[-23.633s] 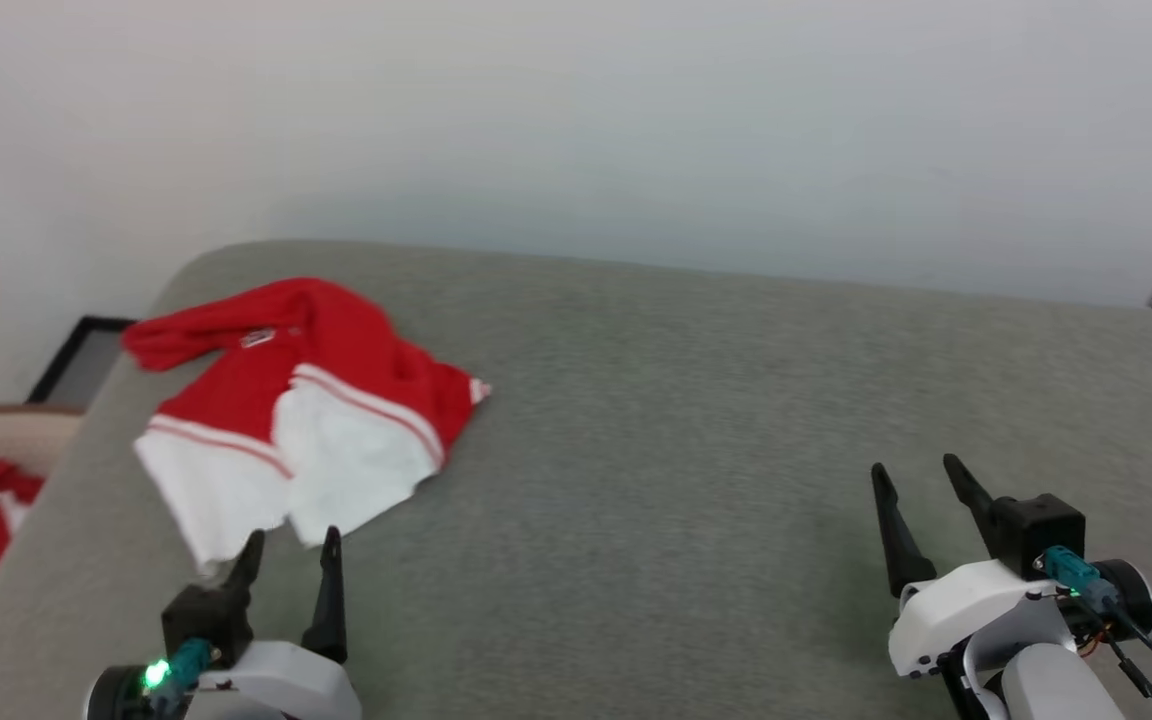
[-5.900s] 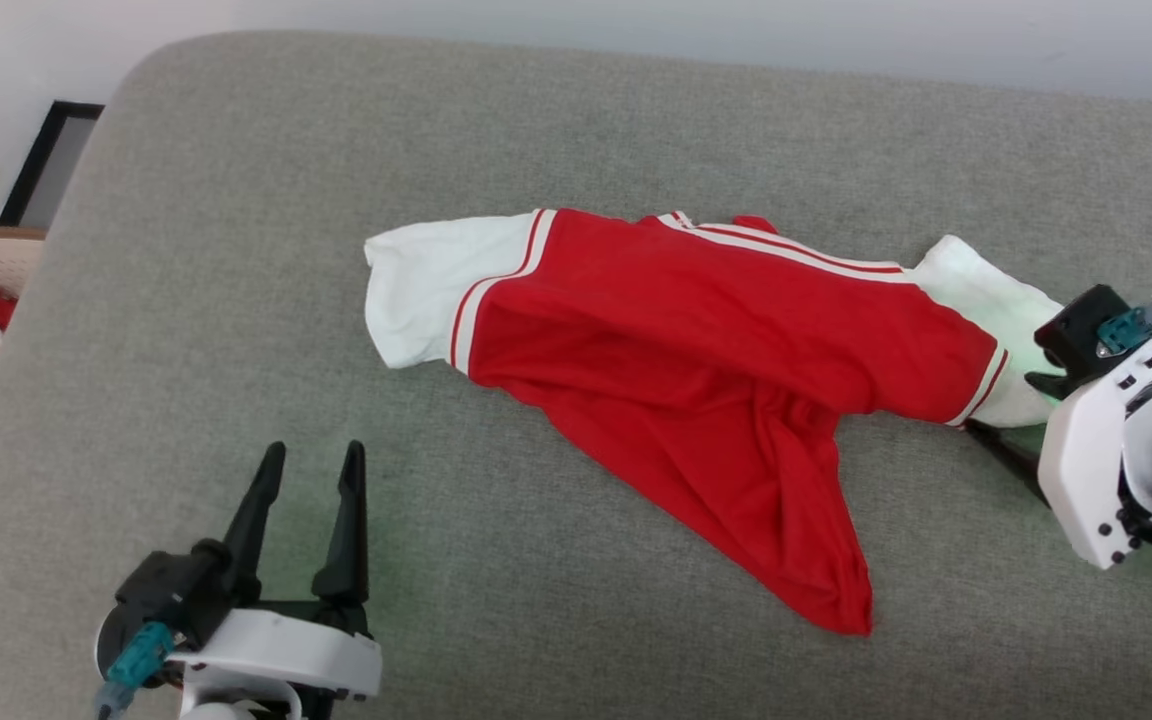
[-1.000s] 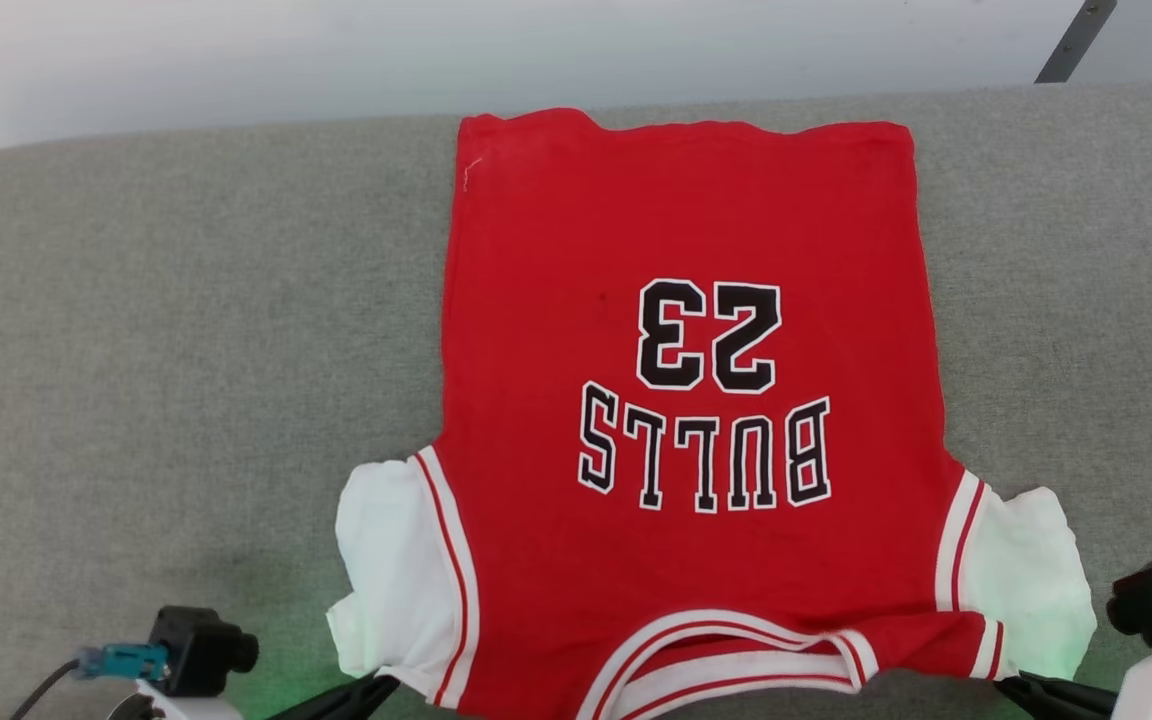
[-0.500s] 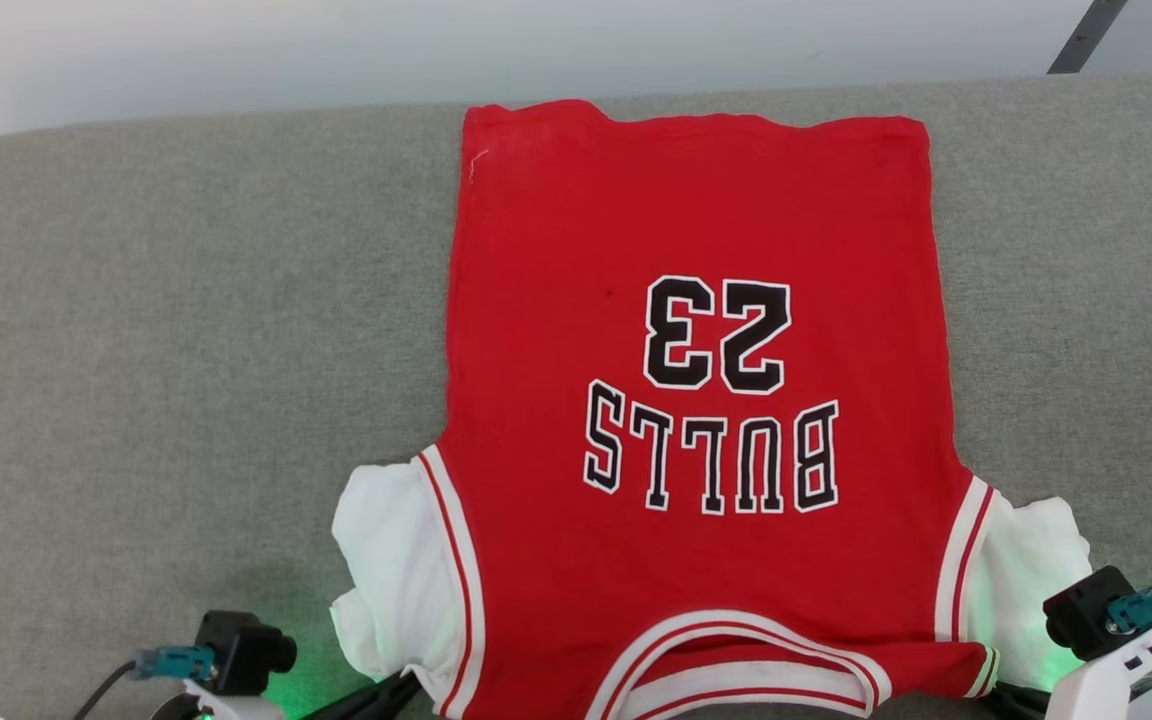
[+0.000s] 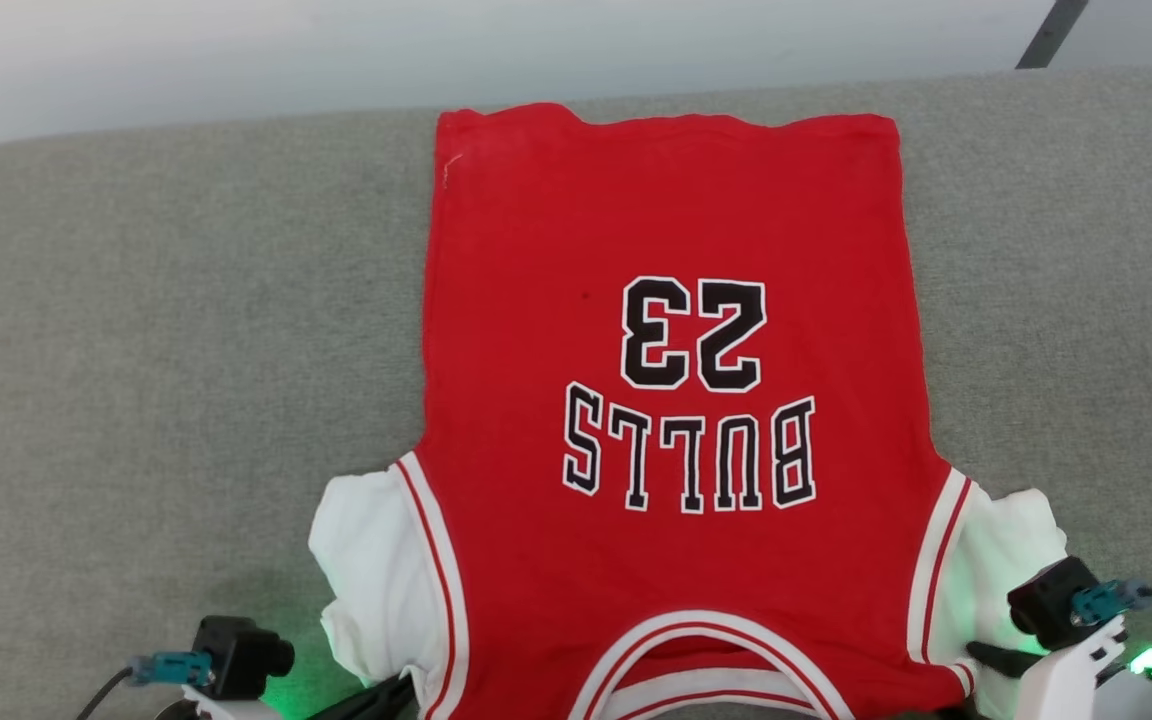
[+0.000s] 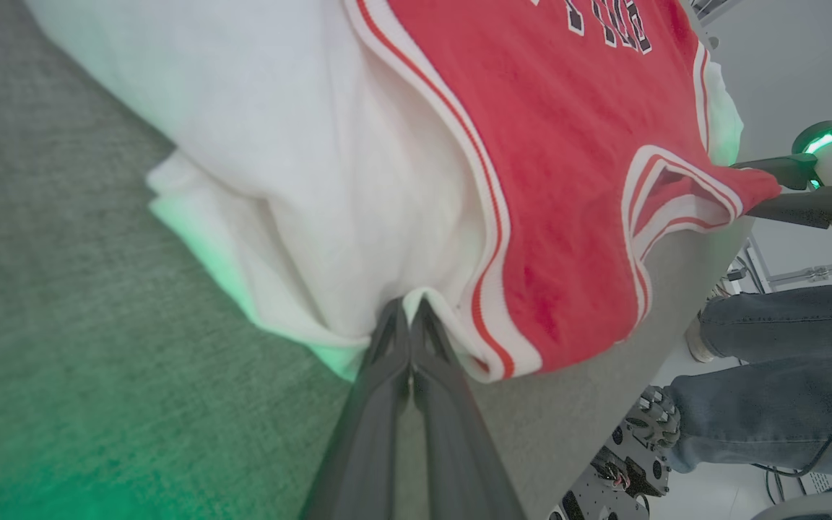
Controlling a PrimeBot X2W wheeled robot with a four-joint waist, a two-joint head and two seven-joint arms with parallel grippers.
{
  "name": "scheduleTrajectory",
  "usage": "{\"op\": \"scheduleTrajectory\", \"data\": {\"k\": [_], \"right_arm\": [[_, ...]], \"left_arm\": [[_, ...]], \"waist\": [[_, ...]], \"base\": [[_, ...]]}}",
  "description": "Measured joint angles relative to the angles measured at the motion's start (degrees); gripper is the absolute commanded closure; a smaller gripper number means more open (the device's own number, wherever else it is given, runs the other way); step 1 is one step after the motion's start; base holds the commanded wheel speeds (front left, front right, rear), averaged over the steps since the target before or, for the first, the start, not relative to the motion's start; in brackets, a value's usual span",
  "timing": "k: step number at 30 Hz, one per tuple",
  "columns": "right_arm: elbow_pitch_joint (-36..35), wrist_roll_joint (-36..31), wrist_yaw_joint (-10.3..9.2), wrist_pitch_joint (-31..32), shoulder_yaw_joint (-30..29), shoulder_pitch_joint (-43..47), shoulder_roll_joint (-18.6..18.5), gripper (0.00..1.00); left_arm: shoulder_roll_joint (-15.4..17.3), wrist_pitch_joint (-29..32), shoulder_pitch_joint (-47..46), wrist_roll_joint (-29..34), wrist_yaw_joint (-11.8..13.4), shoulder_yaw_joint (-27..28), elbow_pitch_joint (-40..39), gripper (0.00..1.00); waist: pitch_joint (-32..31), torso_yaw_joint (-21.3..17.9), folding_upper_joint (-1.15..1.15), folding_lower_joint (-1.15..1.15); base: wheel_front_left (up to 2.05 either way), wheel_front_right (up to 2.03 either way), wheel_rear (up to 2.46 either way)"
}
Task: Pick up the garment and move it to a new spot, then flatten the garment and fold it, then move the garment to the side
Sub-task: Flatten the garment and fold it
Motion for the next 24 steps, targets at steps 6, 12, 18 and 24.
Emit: {"op": "scheduleTrajectory", "data": {"k": [6, 12, 18, 24], "right_arm": [[-9.01, 3.25, -0.30, 5.46, -5.06, 2.87, -3.76, 0.00], [-21.96, 12.95, -0.30, 14.21, -14.28, 6.80, -7.23, 0.00], [-22.13, 15.26, -0.31, 16.26, -26.05, -1.85, -5.25, 0.00], [-7.90, 0.96, -0.33, 14.86, -25.19, -24.76, 2.23, 0.00]], "left_arm": [[0.07, -0.07, 0.83, 0.51, 0.00, 1.36, -0.94, 1.00], [-0.27, -0.04, 1.50, 2.02, 0.00, 3.25, -2.10, 1.00], [-1.01, 0.00, 0.71, 4.28, 0.01, 4.19, -3.55, 1.00], [-2.16, 0.00, -2.18, 5.45, 0.01, 4.79, -5.53, 1.00]], "waist": [[0.39, -0.57, 0.00, 0.00], [1.20, 0.29, 0.00, 0.00], [2.73, 2.18, 0.00, 0.00], [5.96, 4.13, 0.00, 0.00]], "base": [[0.00, 0.00, 0.00], [0.00, 0.00, 0.00], [0.00, 0.00, 0.00], [0.00, 0.00, 0.00]]}}
